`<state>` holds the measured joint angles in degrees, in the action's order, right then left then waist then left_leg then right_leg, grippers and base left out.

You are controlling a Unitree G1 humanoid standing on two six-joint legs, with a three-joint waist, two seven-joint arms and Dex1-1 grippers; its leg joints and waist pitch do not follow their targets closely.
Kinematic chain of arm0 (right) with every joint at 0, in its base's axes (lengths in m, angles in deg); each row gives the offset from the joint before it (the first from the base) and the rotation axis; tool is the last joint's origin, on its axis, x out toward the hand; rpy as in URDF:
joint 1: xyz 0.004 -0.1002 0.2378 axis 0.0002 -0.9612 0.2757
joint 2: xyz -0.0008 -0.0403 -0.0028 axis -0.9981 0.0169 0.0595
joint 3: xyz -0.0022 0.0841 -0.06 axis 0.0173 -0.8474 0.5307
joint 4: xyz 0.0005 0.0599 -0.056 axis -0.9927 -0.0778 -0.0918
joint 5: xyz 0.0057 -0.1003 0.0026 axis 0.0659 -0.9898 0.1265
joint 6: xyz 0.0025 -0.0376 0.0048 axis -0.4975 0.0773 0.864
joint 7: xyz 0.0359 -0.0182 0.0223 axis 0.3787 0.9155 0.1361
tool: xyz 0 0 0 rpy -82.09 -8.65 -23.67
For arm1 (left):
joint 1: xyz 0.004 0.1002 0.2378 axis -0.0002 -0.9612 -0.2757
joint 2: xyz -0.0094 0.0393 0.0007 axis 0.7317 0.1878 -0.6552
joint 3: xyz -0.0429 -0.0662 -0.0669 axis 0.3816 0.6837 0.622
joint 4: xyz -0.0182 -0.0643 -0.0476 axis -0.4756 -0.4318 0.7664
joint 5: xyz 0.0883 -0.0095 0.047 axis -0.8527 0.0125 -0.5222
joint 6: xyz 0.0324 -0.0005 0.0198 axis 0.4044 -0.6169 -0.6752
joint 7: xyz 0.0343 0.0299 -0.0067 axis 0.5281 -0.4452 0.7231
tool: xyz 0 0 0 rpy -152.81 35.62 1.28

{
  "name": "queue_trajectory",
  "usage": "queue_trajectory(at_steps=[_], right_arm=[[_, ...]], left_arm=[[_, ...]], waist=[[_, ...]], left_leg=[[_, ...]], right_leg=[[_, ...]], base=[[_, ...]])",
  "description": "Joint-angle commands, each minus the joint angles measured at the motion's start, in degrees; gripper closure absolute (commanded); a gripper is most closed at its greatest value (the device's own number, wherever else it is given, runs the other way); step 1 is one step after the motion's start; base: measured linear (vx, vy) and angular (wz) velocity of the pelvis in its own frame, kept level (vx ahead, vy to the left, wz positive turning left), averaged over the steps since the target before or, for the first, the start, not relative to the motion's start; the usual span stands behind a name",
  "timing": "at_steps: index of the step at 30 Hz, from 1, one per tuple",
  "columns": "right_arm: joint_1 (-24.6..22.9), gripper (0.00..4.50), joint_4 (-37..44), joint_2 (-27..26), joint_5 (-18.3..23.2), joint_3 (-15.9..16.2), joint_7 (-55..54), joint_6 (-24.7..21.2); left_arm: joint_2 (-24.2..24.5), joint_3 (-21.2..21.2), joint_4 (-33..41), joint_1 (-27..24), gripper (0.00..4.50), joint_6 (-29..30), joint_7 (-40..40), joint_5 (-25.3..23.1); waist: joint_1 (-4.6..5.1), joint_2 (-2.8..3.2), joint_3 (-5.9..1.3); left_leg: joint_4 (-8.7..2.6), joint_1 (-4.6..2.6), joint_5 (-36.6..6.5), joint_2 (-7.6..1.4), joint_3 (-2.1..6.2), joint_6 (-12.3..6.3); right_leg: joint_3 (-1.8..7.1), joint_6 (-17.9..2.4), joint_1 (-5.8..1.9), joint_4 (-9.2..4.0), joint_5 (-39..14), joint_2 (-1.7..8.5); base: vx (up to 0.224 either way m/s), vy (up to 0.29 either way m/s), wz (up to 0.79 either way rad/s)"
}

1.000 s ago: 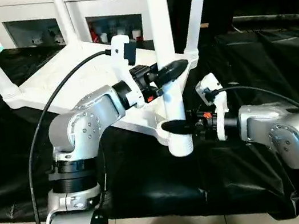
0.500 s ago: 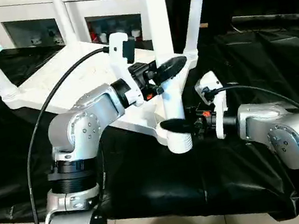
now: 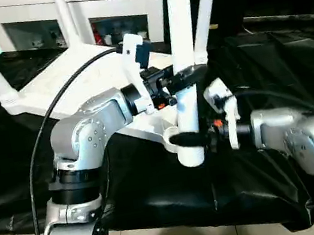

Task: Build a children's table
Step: Pick table leg

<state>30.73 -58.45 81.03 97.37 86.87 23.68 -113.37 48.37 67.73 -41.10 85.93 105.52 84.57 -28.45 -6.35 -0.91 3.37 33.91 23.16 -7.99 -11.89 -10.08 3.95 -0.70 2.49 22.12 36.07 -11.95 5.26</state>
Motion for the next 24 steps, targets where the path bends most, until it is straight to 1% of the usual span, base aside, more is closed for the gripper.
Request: queue_trajectory(at_steps=[1,9,10,13,16,19,20,23,24], right_arm=[[0.64,1.41,0.05,-0.02,0.34,-0.83,-0.12,-0.95],[0.51,1.41,0.35,0.47,0.86,-0.76,-0.31,-1.54],[0.46,1.69,0.43,0.54,0.9,-0.78,-0.27,-1.62],[0.34,1.81,0.57,0.56,0.99,-0.87,-0.26,-1.91],[0.3,2.19,0.55,0.45,1.12,-0.99,-0.35,-2.2],[0.33,2.39,0.44,0.46,1.11,-0.95,-0.36,-2.15],[0.34,2.47,0.41,0.47,1.1,-0.94,-0.36,-2.13],[0.35,2.52,0.24,0.41,0.99,-0.83,-0.49,-1.86],[0.33,2.53,0.22,0.35,0.95,-0.8,-0.6,-1.77]], left_arm=[[0.35,-0.32,1.54,-0.24,2.69,0.4,0.59,0.26],[0.92,-0.51,1.33,-0.17,2.69,0.02,0.78,0.44],[0.93,-0.49,1.27,-0.11,2.69,-0.01,0.81,0.43],[1.06,-0.38,0.93,0.06,2.69,-0.24,0.93,0.36],[1.14,-0.37,1.09,0.04,2.69,-0.1,1.12,0.63],[1.06,-0.26,1.07,0.05,2.69,-0.11,0.94,0.65],[1.04,-0.24,1.06,0.06,2.69,-0.12,0.9,0.65],[1.03,-0.28,0.87,0.19,2.69,-0.78,-0.03,-0.24],[1.03,-0.21,0.69,0.32,2.34,-0.52,-0.91,-0.63]], waist=[[0.07,-0.54,-4.46],[0.06,-0.54,-4.45],[0.06,-0.52,-4.47],[0.03,-0.53,-4.51],[0.03,-0.58,-4.5],[0.0,-0.53,-4.49],[0.02,-0.59,-4.48],[-0.01,-0.55,-4.49],[0.02,-0.53,-4.5]], left_leg=[[-3.49,-1.77,-8.7,-0.15,-0.46,1.57],[-3.52,-1.77,-8.91,-0.14,-0.44,1.94],[-3.52,-1.75,-8.8,-0.15,-0.43,1.97],[-3.46,-1.76,-8.36,-0.12,-0.46,1.83],[-3.45,-1.74,-8.41,-0.1,-0.46,1.78],[-3.46,-1.77,-8.43,-0.13,-0.46,1.76],[-3.47,-1.73,-8.52,-0.12,-0.47,1.8],[-3.49,-1.74,-8.55,-0.14,-0.44,1.93],[-3.49,-1.75,-8.61,-0.15,-0.44,1.95]], right_leg=[[0.58,-11.43,-2.02,-3.84,-3.12,1.1],[0.59,-11.18,-2.04,-3.85,-3.3,1.11],[0.59,-11.18,-2.06,-3.82,-3.17,1.12],[0.6,-11.25,-2.06,-3.77,-2.5,1.09],[0.59,-11.31,-2.1,-3.77,-2.55,1.08],[0.59,-11.36,-2.06,-3.78,-2.65,1.12],[0.59,-11.32,-2.08,-3.79,-2.81,1.1],[0.59,-11.17,-2.08,-3.8,-3.07,1.14],[0.59,-11.18,-2.06,-3.78,-3.0,1.11]], base=[[0.0,0.0,0.0],[0.0,0.0,0.0],[0.0,0.0,0.0],[0.0,0.0,0.0],[0.0,0.0,0.0],[0.0,0.0,0.0],[0.0,0.0,0.0],[0.0,0.0,0.0],[0.0,0.0,0.0]])
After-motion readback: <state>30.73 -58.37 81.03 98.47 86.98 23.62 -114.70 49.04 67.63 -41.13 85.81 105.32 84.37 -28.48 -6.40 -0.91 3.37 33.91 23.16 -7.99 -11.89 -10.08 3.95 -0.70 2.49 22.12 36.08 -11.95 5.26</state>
